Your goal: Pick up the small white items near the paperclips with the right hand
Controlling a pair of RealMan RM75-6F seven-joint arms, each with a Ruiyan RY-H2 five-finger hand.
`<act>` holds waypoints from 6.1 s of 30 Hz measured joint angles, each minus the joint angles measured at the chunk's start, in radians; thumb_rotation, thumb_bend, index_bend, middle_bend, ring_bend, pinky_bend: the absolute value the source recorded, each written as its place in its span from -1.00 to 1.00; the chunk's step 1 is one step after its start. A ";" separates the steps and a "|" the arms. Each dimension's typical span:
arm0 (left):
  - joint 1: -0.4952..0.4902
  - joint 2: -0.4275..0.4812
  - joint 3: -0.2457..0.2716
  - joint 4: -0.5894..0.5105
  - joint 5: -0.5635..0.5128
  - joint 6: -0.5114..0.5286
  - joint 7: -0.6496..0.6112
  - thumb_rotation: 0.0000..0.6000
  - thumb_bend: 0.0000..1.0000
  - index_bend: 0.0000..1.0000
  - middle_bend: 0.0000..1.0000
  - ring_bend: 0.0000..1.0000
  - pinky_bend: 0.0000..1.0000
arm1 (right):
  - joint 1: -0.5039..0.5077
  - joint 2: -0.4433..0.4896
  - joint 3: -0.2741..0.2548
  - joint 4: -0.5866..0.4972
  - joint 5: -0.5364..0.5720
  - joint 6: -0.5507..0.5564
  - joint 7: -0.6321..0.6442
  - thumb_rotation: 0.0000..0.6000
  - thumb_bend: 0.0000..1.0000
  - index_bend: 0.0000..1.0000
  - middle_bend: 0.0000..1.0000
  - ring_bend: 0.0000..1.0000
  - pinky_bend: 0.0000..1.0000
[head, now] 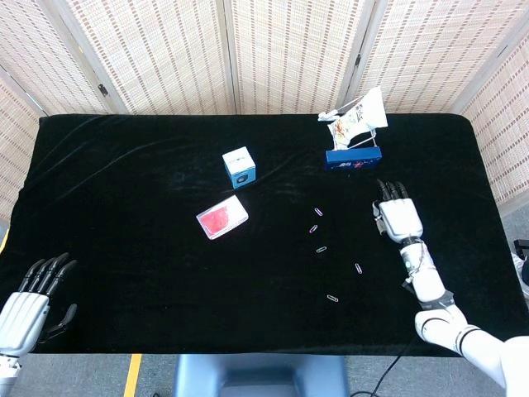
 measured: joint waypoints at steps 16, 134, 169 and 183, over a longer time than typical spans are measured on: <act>-0.002 0.000 -0.004 -0.001 -0.009 -0.005 -0.002 1.00 0.00 -1.00 -1.00 -1.00 -1.00 | -0.007 0.055 0.007 -0.162 -0.020 0.061 -0.032 1.00 0.03 0.66 -0.87 -1.00 -1.00; -0.003 -0.012 -0.011 0.006 -0.039 -0.037 0.010 1.00 0.00 -1.00 -1.00 -1.00 -1.00 | -0.283 0.235 -0.175 -0.349 -0.179 0.469 0.107 1.00 0.03 0.68 -0.78 -1.00 -1.00; 0.003 -0.011 -0.011 0.008 -0.038 -0.021 0.002 1.00 0.00 -1.00 -1.00 -1.00 -1.00 | -0.391 0.279 -0.173 -0.331 -0.185 0.396 0.150 1.00 -0.36 -1.00 -1.00 -1.00 -1.00; -0.001 -0.021 -0.010 0.013 -0.033 -0.027 0.021 1.00 0.00 -1.00 -1.00 -1.00 -1.00 | -0.496 0.422 -0.157 -0.572 -0.155 0.519 0.134 1.00 -0.36 -1.00 -1.00 -1.00 -1.00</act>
